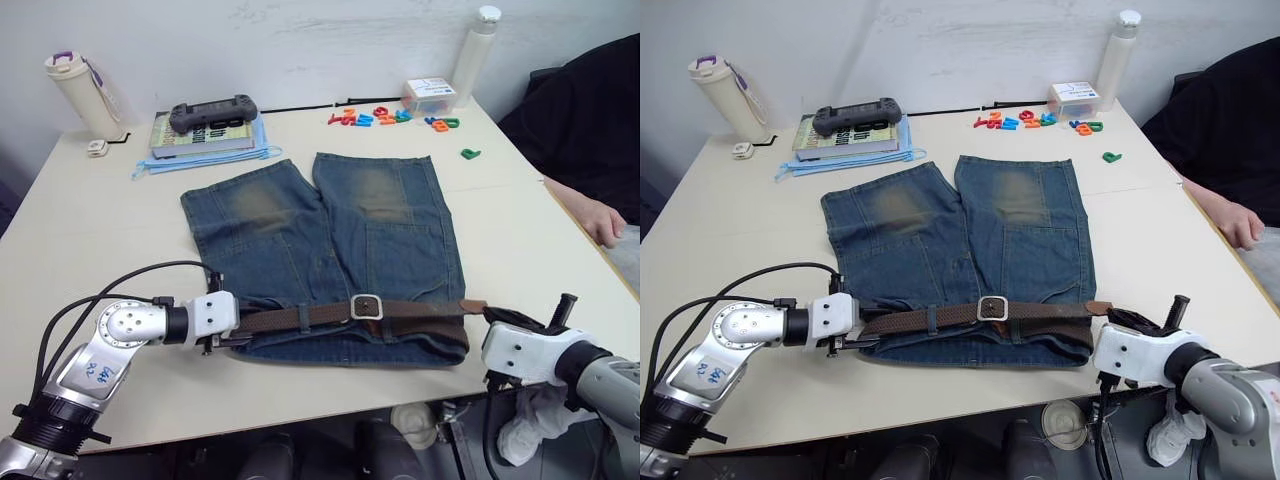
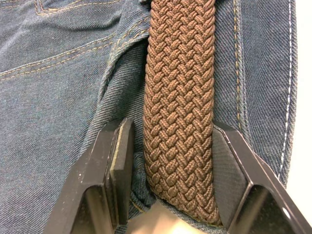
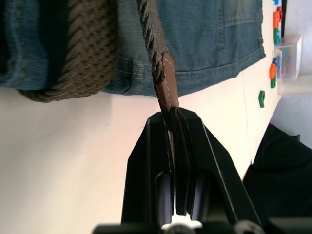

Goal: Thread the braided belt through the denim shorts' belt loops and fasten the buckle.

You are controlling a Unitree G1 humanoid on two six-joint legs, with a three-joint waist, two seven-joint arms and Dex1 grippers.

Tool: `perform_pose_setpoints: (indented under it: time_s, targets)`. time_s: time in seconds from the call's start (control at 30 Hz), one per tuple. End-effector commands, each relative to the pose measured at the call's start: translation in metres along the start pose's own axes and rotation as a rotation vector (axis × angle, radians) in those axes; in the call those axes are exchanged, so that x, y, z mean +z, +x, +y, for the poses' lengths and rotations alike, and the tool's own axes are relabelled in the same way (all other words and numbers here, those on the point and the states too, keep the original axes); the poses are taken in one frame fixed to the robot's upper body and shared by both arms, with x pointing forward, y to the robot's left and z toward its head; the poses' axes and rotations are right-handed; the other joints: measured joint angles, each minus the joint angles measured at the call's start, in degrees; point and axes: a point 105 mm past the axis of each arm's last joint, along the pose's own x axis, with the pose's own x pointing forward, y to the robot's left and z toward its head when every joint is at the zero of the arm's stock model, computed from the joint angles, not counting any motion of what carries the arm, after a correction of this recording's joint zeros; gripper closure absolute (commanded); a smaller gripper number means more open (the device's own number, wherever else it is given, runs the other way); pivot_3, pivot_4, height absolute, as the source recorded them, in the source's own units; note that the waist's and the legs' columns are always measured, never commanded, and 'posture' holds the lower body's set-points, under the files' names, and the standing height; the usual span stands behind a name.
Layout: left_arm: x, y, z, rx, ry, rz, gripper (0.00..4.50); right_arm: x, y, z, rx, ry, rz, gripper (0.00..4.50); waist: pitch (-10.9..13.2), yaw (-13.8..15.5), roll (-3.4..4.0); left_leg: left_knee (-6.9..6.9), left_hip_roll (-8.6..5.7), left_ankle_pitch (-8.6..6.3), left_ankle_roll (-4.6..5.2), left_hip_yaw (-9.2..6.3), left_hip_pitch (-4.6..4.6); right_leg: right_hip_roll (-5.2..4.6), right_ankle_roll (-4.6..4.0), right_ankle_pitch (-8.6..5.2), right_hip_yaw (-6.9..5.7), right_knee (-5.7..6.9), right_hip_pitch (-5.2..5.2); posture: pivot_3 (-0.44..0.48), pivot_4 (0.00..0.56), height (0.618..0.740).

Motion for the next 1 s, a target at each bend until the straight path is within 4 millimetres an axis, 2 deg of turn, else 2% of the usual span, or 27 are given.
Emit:
perform_pose_setpoints:
  time_s: [0.03, 0.33, 0.4, 0.63, 0.83, 1.0]
  targets:
    - [-0.052, -0.019, -0.006, 0.021, -0.115, 0.219, 2.12, -0.011, -0.001, -0.010, -0.054, 0.007, 0.083, 4.50, -0.02, -0.09, 0.04, 0.00, 0.02, -0.01, -0.01, -0.01, 0.00, 0.01, -0.03, -0.01, 0.00, 0.00, 0.00, 0.000, 0.150, 0.707]
    - [-0.056, -0.023, -0.006, 0.027, -0.119, 0.241, 2.12, 0.008, 0.011, -0.006, -0.053, -0.019, 0.035, 4.50, -0.04, -0.38, 0.17, 0.00, 0.12, -0.01, -0.11, -0.08, 0.00, 0.08, -0.11, -0.05, 0.00, 0.04, -0.01, 0.000, 0.150, 0.707]
    - [-0.063, -0.029, -0.008, 0.030, -0.123, 0.267, 2.12, 0.010, 0.013, -0.005, -0.056, -0.015, 0.035, 4.50, -0.03, -0.38, 0.17, -0.02, 0.15, -0.02, -0.12, -0.09, 0.01, 0.11, -0.13, -0.06, 0.00, 0.05, -0.02, 0.000, 0.150, 0.707]
    - [-0.070, -0.037, -0.011, 0.028, -0.132, 0.291, 2.12, 0.002, 0.014, -0.004, -0.066, 0.022, 0.074, 4.50, -0.01, -0.45, 0.13, -0.51, 0.26, 0.09, -0.33, 0.01, 0.31, 0.21, -0.25, -0.12, 0.01, 0.05, -0.03, 0.000, 0.150, 0.707]
    - [-0.062, -0.034, -0.009, 0.024, -0.142, 0.264, 2.12, 0.006, 0.016, -0.013, -0.098, 0.044, 0.071, 4.50, 0.00, -0.41, 0.12, -0.81, 0.35, 0.16, -0.43, 0.13, 0.62, 0.30, -0.33, -0.17, 0.00, 0.05, 0.05, 0.000, 0.150, 0.707]
    - [-0.055, -0.037, -0.009, 0.036, -0.209, 0.218, 2.12, 0.022, 0.015, -0.016, -0.115, 0.082, 0.018, 4.50, 0.04, -0.52, 0.09, -0.84, 0.41, 0.15, -0.46, 0.12, 0.62, 0.36, -0.35, -0.18, 0.01, 0.05, 0.02, 0.000, 0.150, 0.707]
